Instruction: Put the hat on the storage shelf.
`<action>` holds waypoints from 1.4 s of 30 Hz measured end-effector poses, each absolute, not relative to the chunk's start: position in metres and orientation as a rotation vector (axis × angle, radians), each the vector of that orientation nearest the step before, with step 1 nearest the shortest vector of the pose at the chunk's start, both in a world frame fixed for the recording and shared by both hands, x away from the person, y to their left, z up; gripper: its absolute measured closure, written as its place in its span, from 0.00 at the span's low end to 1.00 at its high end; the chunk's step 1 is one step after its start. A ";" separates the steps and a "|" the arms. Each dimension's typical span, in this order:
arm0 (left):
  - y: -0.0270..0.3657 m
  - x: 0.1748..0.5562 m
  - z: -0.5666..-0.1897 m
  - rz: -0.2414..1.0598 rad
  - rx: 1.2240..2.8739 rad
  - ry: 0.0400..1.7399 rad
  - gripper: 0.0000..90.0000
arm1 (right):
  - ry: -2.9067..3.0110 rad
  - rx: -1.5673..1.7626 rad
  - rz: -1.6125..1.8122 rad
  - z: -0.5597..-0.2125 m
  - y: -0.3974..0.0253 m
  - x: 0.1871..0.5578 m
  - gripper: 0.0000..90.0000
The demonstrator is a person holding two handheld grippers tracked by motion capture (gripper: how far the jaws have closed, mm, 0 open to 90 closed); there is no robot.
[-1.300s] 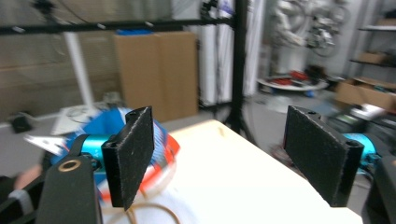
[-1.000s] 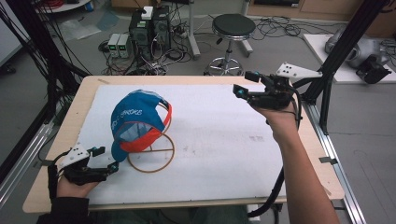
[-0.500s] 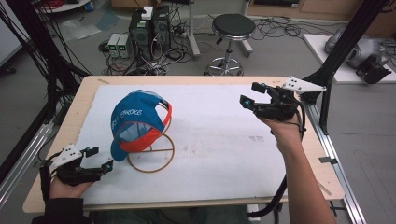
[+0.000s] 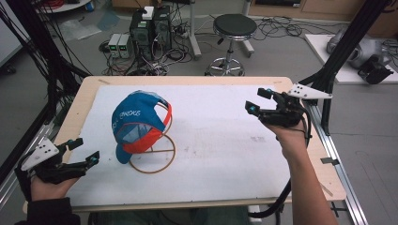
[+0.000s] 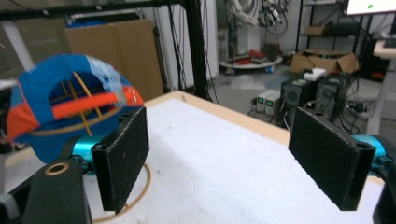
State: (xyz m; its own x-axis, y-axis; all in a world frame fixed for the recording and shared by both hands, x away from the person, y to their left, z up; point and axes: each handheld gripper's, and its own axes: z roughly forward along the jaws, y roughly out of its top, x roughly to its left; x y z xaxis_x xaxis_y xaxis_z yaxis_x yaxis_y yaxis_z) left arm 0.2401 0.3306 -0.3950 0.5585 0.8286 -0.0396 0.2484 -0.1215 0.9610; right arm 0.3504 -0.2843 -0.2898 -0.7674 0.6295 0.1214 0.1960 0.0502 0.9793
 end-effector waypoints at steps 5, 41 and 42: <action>0.327 0.244 -0.394 0.627 1.657 0.924 0.20 | 2.013 0.875 1.711 -0.314 -0.288 0.344 0.13; 0.308 0.253 -0.393 0.607 1.675 0.885 0.20 | 2.016 0.993 1.612 -0.364 -0.301 0.337 0.12; 0.308 0.253 -0.393 0.607 1.678 0.882 0.20 | 2.017 0.994 1.612 -0.364 -0.301 0.337 0.12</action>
State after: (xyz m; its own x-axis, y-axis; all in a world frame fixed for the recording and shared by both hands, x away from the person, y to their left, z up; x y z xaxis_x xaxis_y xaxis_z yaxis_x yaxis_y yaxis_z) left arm 0.2531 0.3077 -0.3927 0.5927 0.8043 -0.0431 0.2478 -0.1312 0.9599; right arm 0.3374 -0.3009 -0.3639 -0.6814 0.7189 0.1374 0.2927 0.0956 0.9514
